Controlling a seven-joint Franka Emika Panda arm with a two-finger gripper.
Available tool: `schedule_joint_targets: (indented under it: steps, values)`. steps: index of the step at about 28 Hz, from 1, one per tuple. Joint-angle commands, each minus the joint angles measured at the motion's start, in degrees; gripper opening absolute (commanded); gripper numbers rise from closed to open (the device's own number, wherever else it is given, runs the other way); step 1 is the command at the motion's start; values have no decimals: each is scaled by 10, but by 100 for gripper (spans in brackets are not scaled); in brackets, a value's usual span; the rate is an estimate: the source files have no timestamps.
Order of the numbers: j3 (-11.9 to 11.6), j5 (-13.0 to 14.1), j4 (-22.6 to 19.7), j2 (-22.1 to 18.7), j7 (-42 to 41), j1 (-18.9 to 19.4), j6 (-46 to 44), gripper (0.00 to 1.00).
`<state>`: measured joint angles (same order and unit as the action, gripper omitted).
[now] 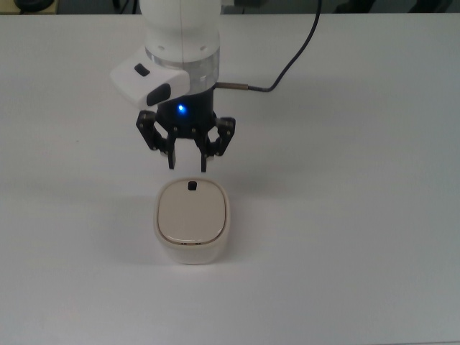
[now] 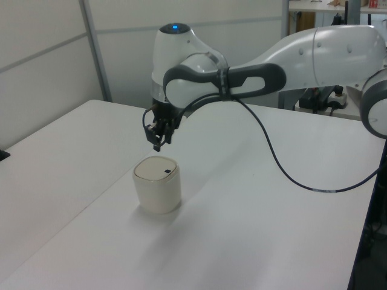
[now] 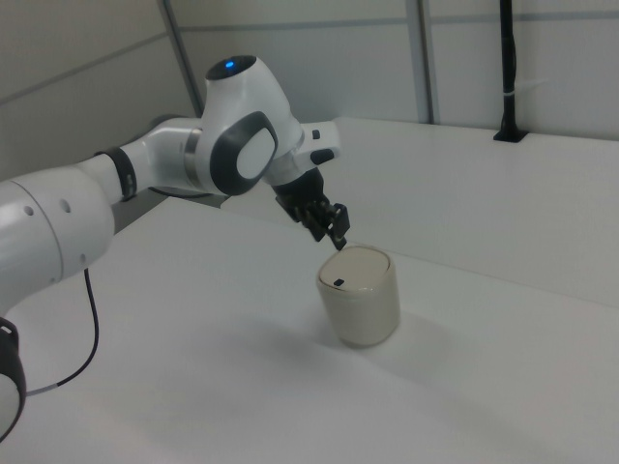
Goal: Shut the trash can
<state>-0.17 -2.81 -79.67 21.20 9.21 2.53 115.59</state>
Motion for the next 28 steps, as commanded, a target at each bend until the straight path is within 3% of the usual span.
schedule_joint_targets:
  steps: [1, 7, 12, 28]
  values:
    - [-4, 4, -10, -19, -13, 1, -72, 100]
    - [-4, 7, 9, -26, -46, 1, -171, 100]
    - [-5, 8, 9, -45, -60, 1, -204, 100]
    - [-11, 8, 9, -65, -61, 1, -237, 100]
